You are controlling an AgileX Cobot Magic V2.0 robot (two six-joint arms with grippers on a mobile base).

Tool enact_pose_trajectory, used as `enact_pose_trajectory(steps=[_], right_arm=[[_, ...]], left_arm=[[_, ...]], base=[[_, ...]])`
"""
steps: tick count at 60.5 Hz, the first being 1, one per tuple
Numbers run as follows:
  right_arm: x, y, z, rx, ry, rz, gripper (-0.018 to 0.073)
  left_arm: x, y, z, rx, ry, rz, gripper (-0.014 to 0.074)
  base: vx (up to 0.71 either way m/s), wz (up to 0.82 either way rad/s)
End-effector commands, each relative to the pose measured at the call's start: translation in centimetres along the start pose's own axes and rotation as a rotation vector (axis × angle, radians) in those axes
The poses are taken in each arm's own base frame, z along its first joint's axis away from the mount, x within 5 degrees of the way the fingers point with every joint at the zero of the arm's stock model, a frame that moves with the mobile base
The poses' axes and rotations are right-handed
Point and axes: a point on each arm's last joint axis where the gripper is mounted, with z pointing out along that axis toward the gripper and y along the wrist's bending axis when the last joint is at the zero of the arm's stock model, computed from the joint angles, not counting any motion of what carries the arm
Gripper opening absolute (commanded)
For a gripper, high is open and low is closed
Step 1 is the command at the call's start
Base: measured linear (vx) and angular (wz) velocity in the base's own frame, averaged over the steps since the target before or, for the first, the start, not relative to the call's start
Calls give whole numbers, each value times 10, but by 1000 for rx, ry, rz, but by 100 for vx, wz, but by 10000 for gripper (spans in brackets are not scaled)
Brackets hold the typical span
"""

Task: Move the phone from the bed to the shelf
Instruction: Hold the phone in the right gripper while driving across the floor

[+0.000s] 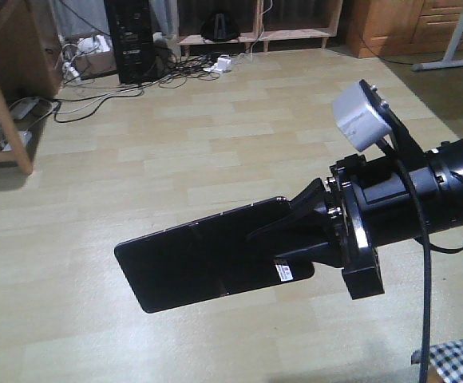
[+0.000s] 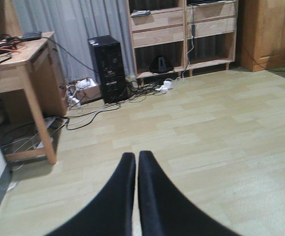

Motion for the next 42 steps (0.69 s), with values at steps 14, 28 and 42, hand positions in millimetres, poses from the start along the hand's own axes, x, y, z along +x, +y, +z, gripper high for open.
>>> enact_pose_trajectory(steps=[14, 28, 42], right_arm=[[-15, 19, -9, -86, -82, -23, -2], [-15, 19, -9, -86, -82, -23, -2], [-15, 19, -9, -86, -82, -23, -2]], left_arm=[[-14, 2, -3, -7, -106, -14, 1], [-14, 2, -3, -7, -106, -14, 1], [-14, 2, -3, -7, -106, -14, 1]], base=[[32, -21], [31, -28], [31, -24]])
